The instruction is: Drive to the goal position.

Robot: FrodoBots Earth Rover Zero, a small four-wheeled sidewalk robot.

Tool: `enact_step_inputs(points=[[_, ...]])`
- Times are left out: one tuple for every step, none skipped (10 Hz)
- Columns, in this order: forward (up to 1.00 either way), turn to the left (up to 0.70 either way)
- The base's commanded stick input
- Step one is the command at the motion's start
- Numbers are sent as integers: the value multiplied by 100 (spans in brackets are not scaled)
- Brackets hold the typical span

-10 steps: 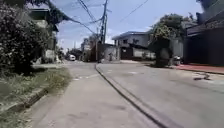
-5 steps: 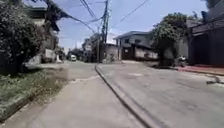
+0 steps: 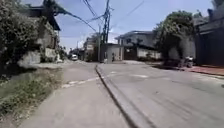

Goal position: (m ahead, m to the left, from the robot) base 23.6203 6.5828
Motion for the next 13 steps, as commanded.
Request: enact_step_inputs(points=[[100,0],[100,0],[100,0],[100,0],[100,28],[100,40],[100,40],[100,40],[100,9],[100,0],[100,0],[100,0],[100,0]])
